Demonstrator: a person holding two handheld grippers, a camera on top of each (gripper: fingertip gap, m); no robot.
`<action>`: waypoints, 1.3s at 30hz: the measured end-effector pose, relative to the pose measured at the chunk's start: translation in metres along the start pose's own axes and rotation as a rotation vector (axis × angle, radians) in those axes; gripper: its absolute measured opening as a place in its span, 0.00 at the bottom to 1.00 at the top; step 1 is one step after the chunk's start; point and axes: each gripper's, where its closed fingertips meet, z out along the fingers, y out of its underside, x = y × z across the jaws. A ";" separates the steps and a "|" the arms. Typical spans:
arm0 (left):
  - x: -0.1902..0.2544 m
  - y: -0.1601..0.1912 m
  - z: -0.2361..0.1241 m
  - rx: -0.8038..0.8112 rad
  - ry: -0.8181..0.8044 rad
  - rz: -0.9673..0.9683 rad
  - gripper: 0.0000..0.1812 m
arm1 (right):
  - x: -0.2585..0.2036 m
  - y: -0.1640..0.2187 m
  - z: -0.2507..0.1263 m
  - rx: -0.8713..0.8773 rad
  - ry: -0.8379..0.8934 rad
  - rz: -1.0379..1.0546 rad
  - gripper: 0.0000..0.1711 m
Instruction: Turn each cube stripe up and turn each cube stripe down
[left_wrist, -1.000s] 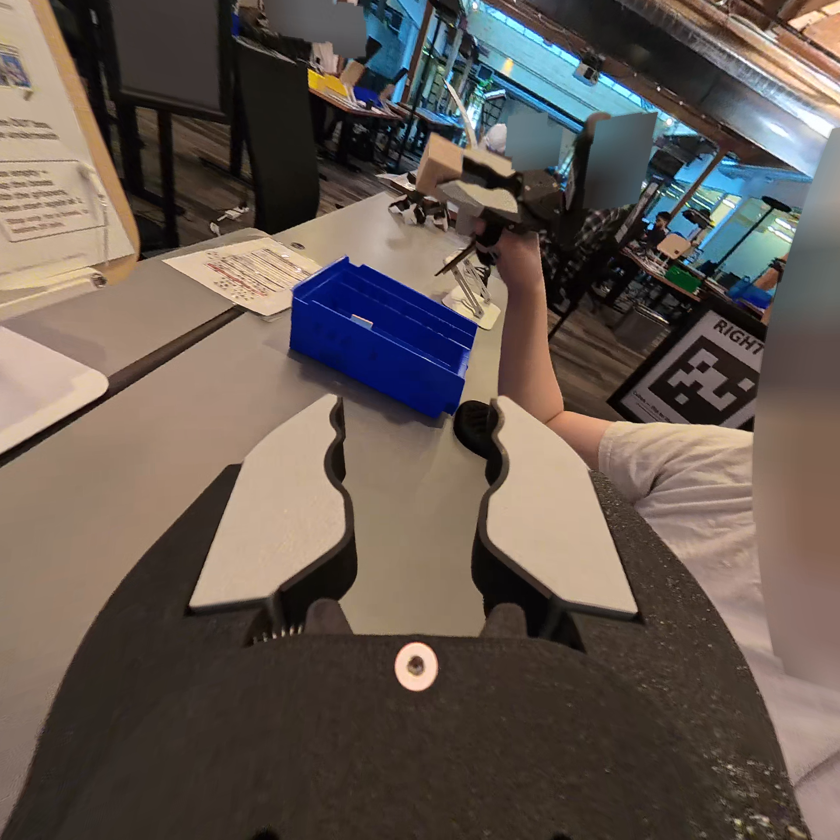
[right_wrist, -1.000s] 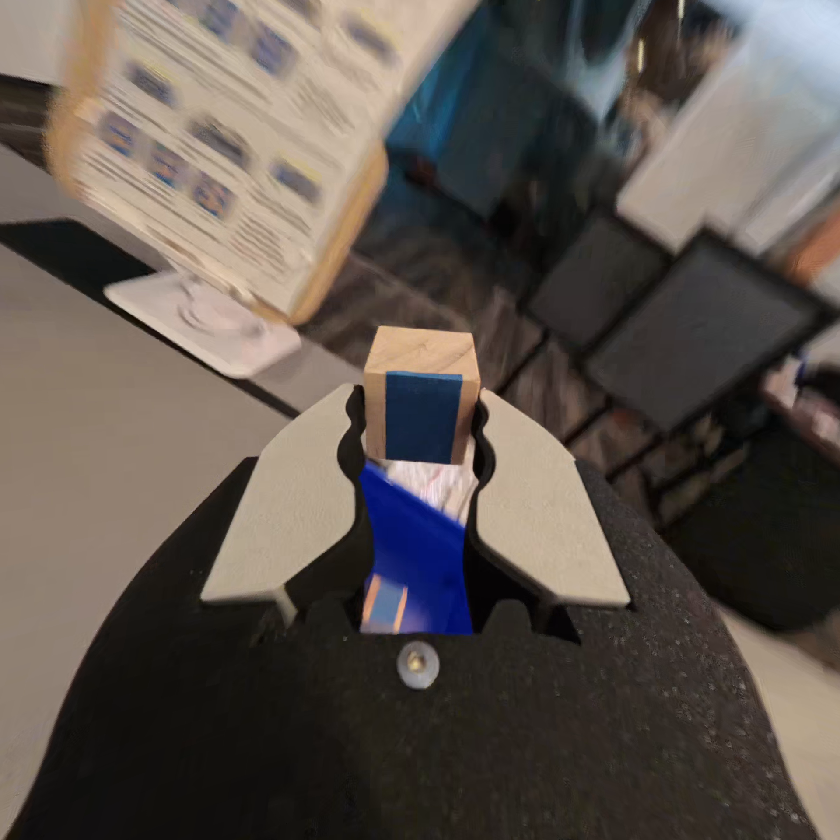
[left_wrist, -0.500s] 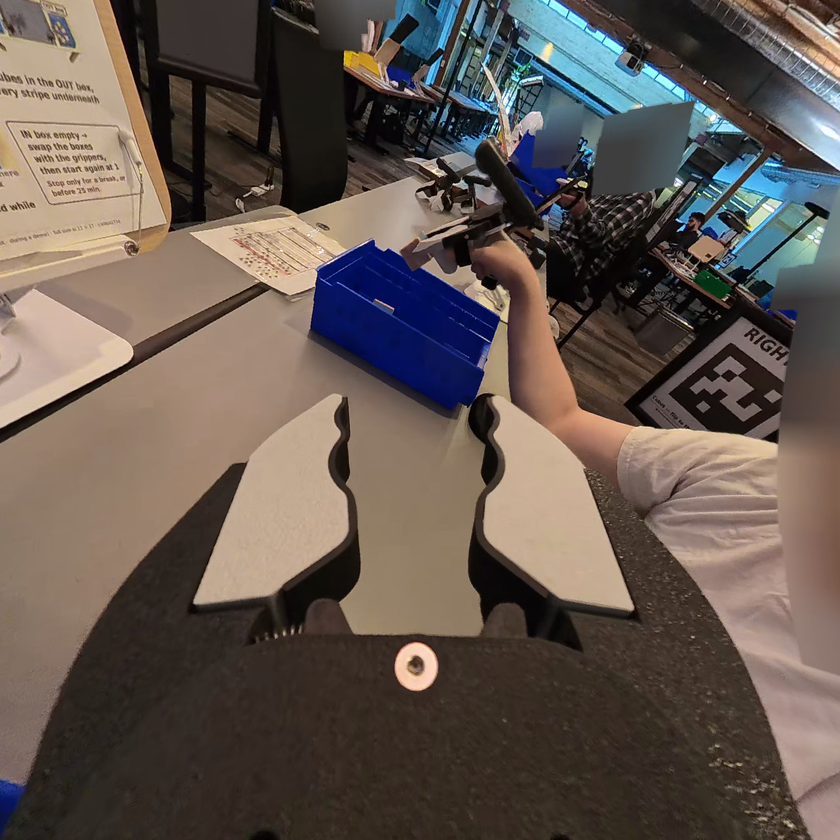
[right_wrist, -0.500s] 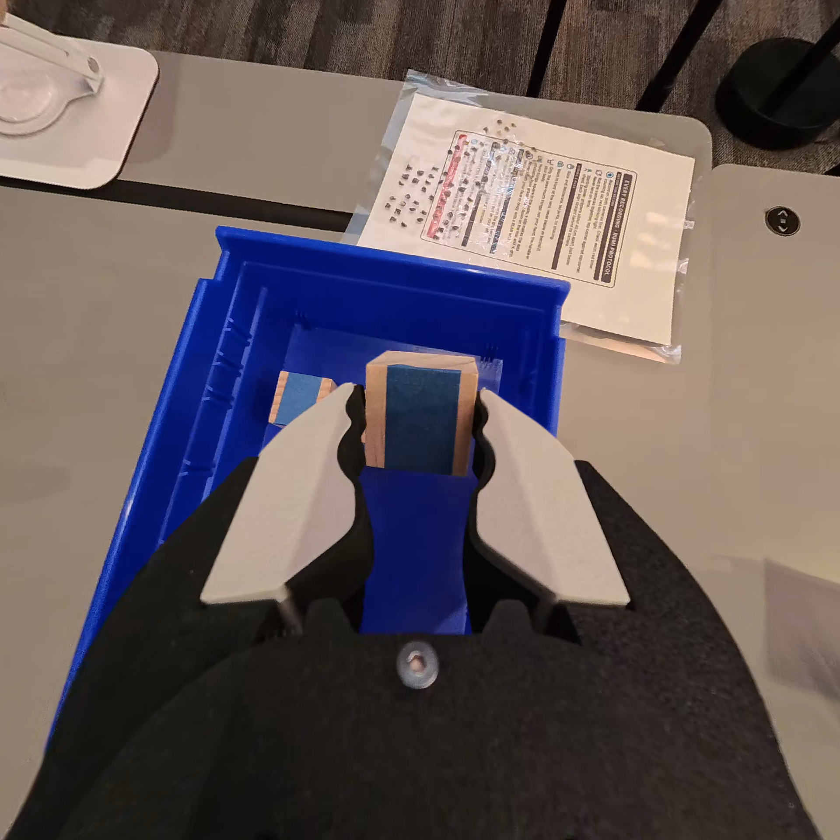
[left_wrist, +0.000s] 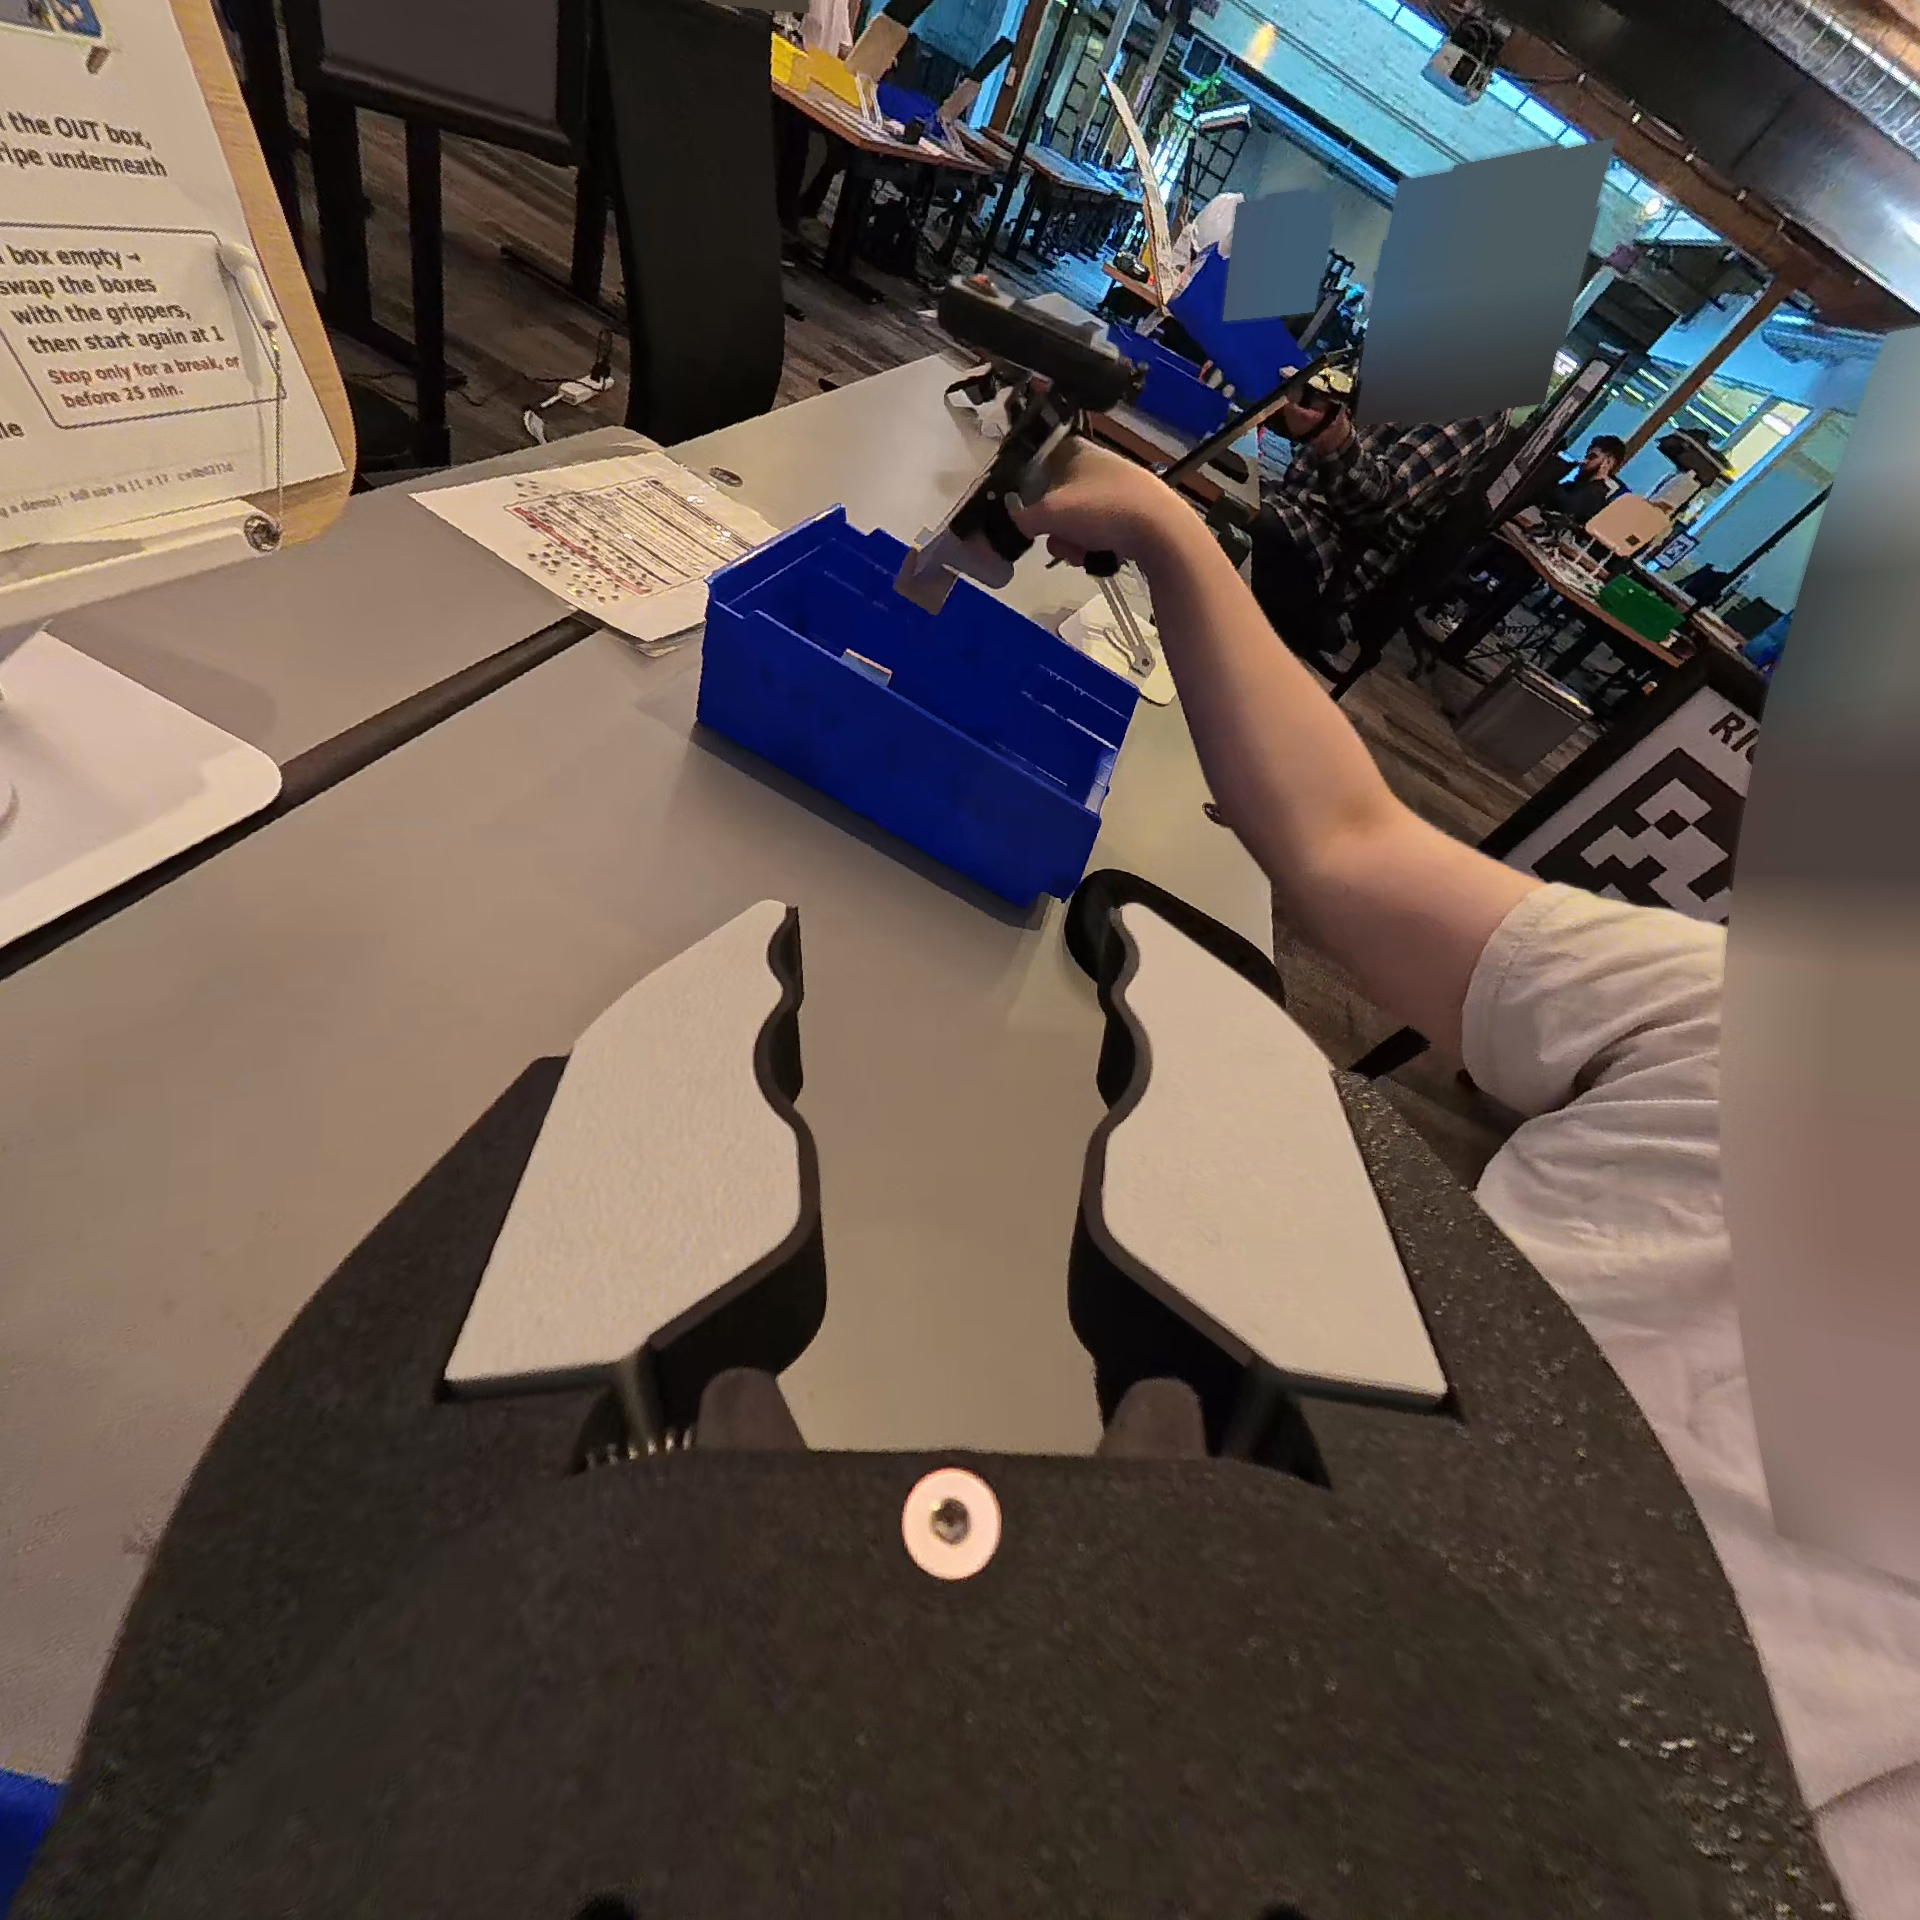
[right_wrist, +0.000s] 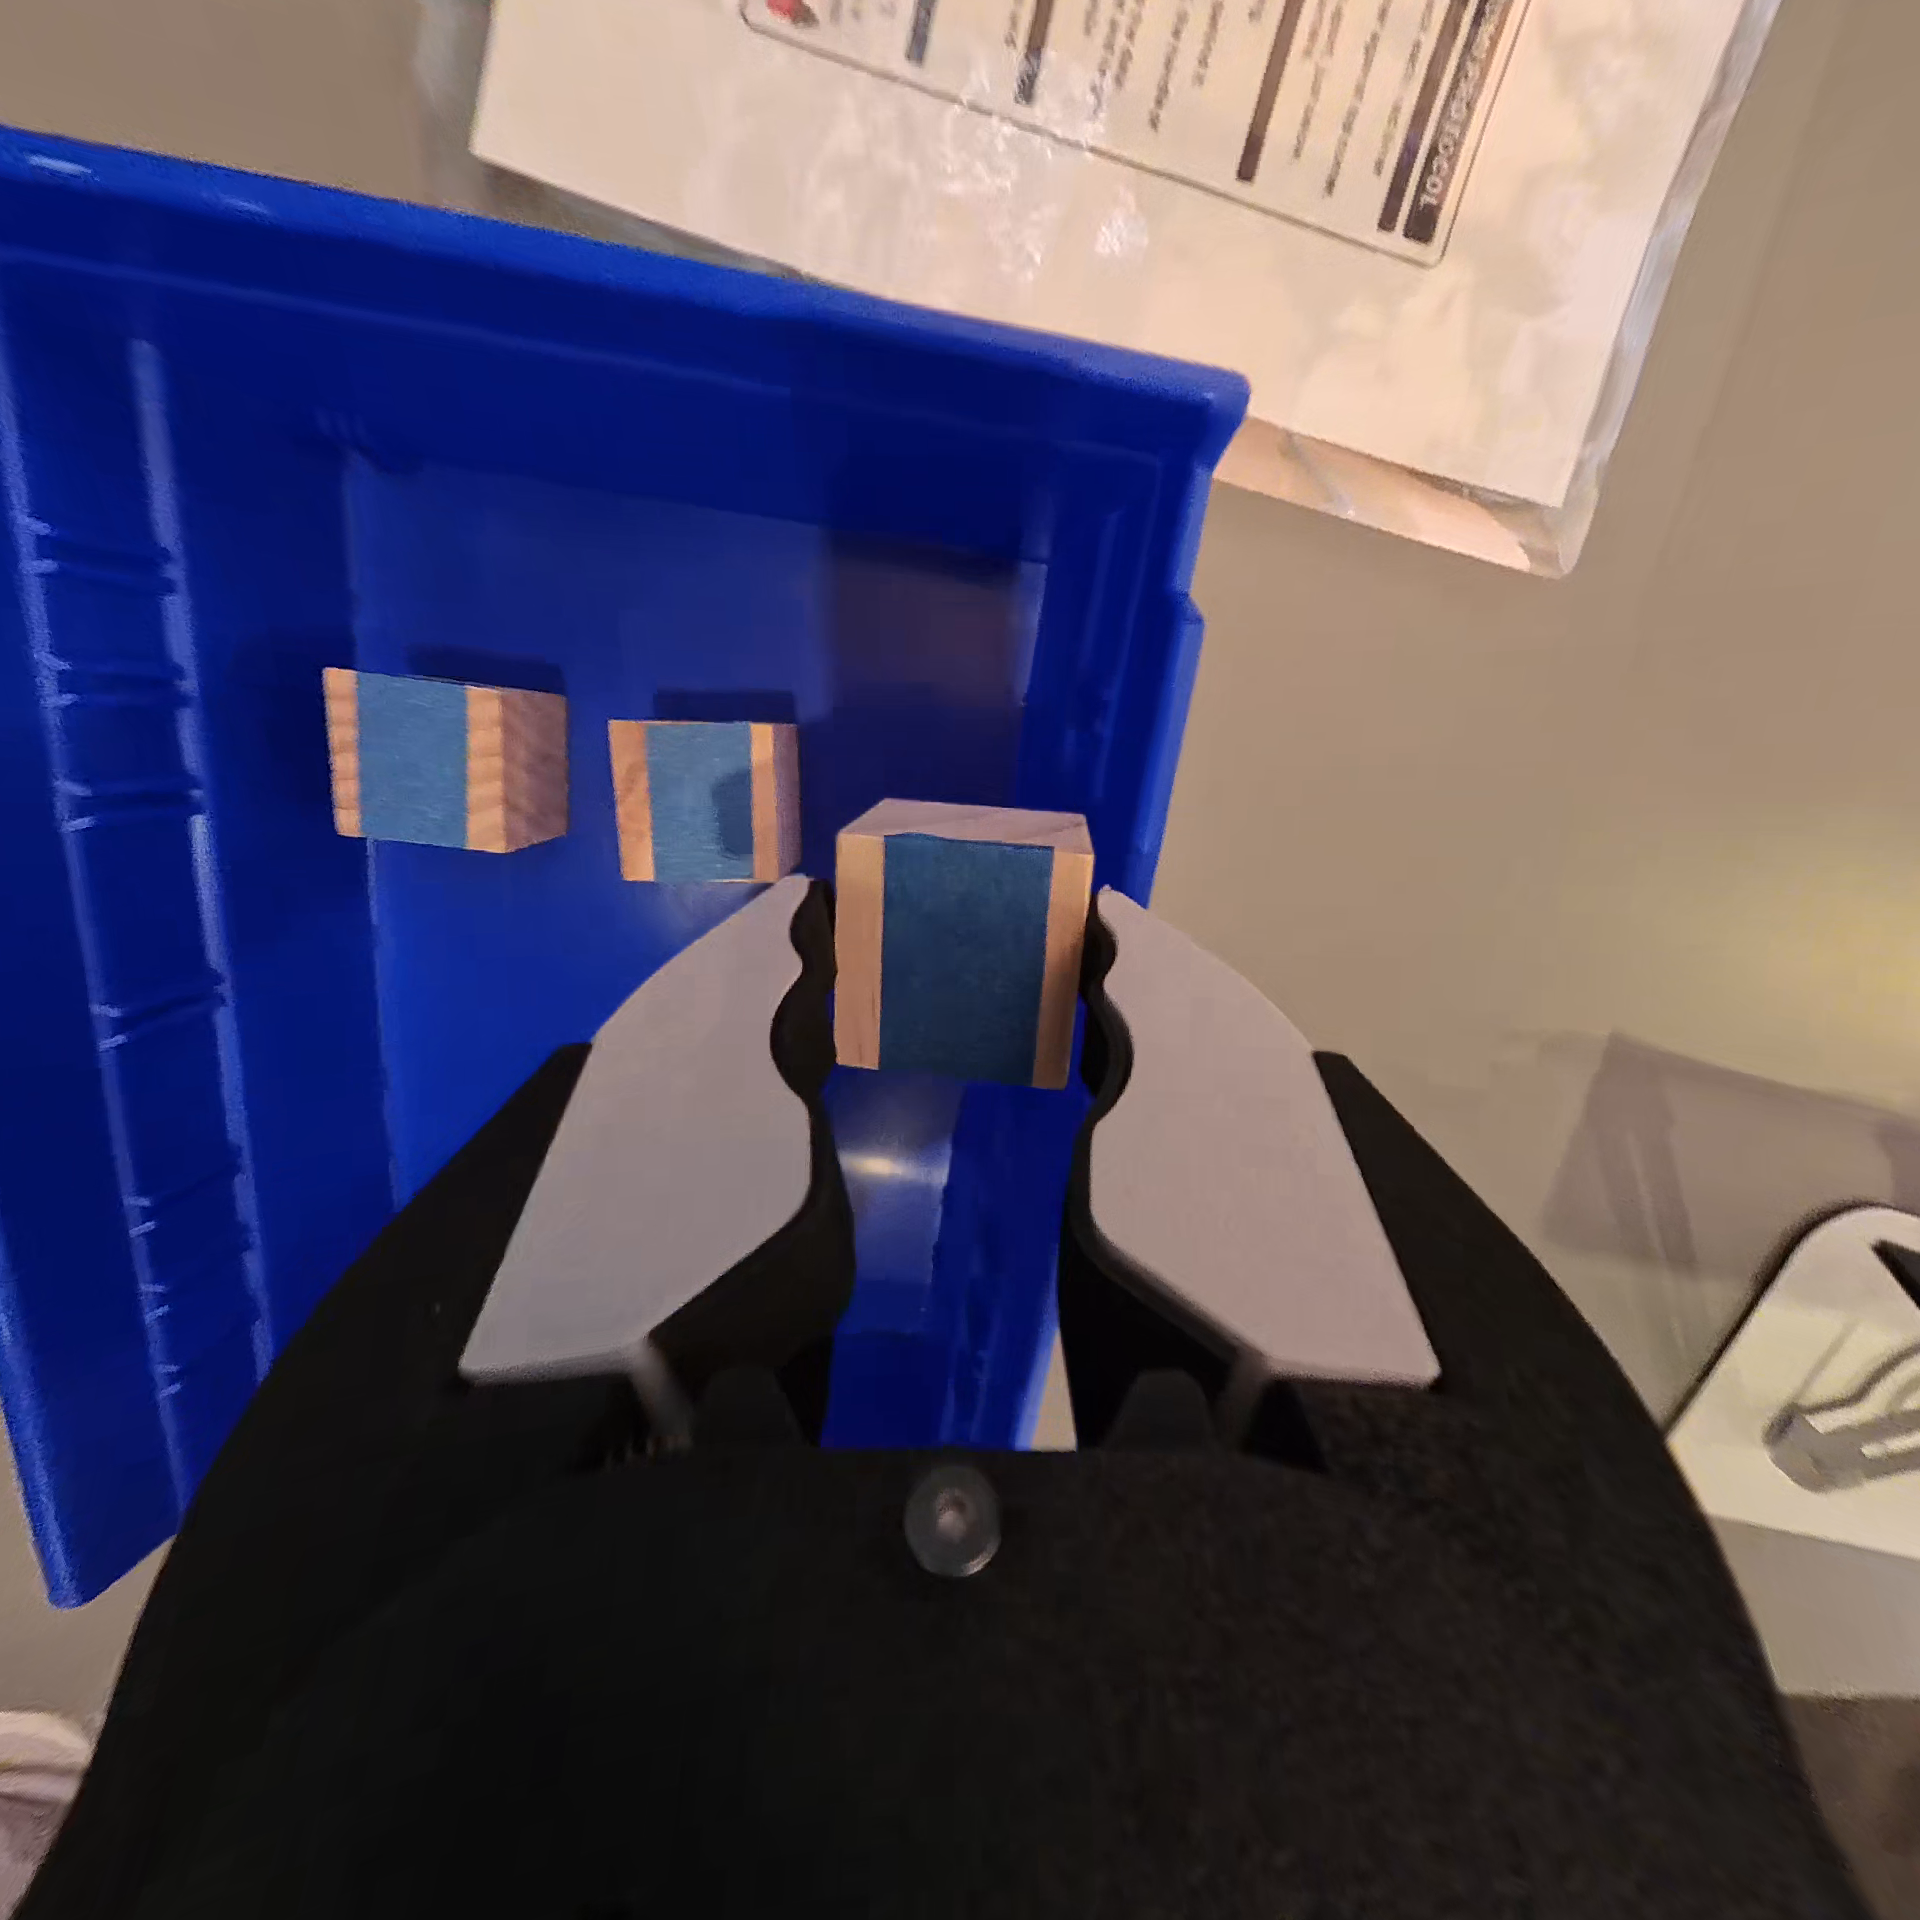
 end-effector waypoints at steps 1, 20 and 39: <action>0.001 0.000 0.000 -0.003 0.000 0.002 0.30 | 0.002 0.001 0.002 -0.024 0.015 -0.004 0.26; 0.007 0.004 0.005 -0.027 0.014 0.015 0.30 | -0.017 0.012 0.062 -0.246 0.049 0.022 0.26; 0.009 0.012 0.012 -0.075 0.027 -0.003 0.29 | -0.015 0.014 0.071 -0.216 0.059 0.048 0.26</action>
